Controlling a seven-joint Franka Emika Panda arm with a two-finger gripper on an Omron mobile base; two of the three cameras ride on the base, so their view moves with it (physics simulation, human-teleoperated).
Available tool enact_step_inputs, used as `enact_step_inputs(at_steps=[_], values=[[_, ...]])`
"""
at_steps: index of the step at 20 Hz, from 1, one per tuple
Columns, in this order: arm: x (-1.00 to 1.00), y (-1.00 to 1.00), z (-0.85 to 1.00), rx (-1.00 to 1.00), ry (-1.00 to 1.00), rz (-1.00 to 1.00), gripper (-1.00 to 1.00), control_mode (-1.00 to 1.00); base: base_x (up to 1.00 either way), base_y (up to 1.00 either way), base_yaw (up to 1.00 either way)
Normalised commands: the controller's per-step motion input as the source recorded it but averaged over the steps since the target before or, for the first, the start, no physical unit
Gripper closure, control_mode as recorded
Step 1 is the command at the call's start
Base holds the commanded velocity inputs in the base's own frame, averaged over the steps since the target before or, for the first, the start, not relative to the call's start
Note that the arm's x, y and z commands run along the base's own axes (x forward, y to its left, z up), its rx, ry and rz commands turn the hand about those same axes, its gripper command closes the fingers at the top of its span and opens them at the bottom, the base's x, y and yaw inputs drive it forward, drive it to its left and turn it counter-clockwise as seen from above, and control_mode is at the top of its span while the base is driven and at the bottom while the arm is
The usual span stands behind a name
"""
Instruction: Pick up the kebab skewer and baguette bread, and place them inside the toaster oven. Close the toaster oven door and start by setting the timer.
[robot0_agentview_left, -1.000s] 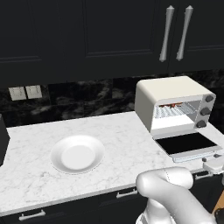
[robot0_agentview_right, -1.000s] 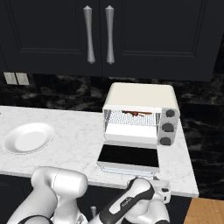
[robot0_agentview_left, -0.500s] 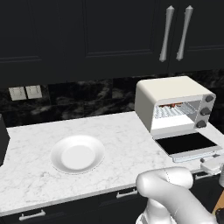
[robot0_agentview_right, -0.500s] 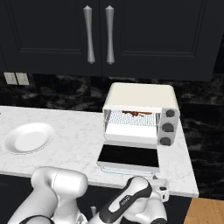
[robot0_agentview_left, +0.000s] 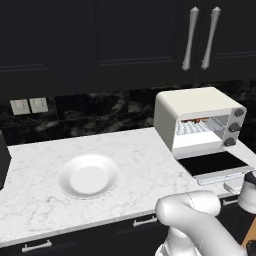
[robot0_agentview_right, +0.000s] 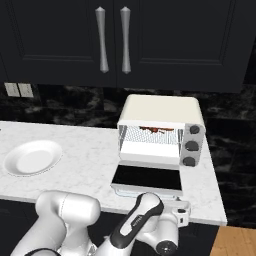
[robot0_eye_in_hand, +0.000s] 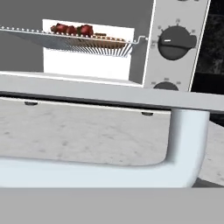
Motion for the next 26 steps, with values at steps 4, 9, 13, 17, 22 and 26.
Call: enact_step_inputs(at_steps=[4, 9, 13, 17, 22, 26], values=[[0.07, 0.36, 0.86, 0.02, -0.04, -0.06, -1.0, -1.0, 0.0, 0.0, 0.0], [0.01, 0.29, 0.98, 0.07, -0.03, 0.0, -1.0, -1.0, 0.0, 0.0, 0.0], [0.1, 0.22, 0.92, 0.11, -0.02, 0.0, -1.0, -1.0, 0.0, 0.0, 0.0], [0.41, 0.25, 0.68, 0.08, 0.0, 0.0, -1.0, -1.0, 0.0, 0.0, 0.0], [0.71, 0.29, 0.53, 0.04, 0.0, -0.04, -1.0, -1.0, 0.0, 0.0, 0.0], [0.64, 0.28, 0.32, 0.01, 0.0, -0.02, -1.0, -1.0, 0.0, 0.0, 0.0]])
